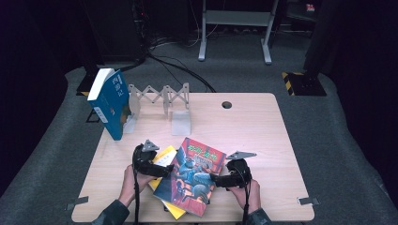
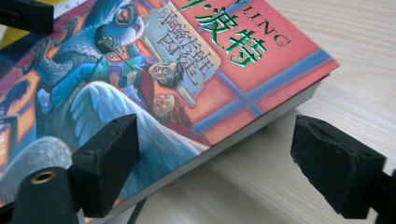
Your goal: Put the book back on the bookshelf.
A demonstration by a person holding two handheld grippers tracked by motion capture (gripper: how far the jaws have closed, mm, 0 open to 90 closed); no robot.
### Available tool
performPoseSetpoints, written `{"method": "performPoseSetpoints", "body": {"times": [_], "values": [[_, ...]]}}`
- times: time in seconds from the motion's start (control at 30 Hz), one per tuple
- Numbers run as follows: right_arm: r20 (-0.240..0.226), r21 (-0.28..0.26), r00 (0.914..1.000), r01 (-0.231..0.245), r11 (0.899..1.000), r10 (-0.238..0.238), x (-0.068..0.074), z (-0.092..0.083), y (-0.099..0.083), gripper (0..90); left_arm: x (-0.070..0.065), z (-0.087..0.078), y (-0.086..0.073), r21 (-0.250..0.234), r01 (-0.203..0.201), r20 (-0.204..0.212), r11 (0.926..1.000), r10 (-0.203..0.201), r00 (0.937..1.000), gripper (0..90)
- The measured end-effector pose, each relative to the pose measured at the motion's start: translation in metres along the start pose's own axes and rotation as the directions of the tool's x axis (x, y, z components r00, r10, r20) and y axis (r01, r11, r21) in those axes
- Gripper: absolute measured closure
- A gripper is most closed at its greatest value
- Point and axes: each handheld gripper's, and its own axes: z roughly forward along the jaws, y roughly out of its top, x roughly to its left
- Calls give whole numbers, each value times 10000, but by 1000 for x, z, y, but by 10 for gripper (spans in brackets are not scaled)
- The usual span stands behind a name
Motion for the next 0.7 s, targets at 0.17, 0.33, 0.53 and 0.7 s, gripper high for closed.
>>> {"method": "performPoseSetpoints", "body": {"times": [0.17, 0.33, 0.53, 0.7], "values": [[53, 70, 9997, -249, 9997, 249, 0, -1, -1, 165, 0, 0, -2, 81, 165, 236, 9998, -167, 9996, 29], [-90, 222, 9991, -404, 9989, 406, 0, -7, -8, 160, 0, -2, -2, 231, 154, 306, 9996, -161, 9994, 32], [-1038, 328, 9904, -880, 9956, 910, -2, -5, -13, 146, -2, -2, -3, 161, 213, 311, 9996, -218, 9993, 48], [-1420, 227, 9838, -1071, 9940, 1093, -2, 0, -11, 201, -4, -4, -3, 153, 140, 716, 9998, -151, 9973, 113]]}}
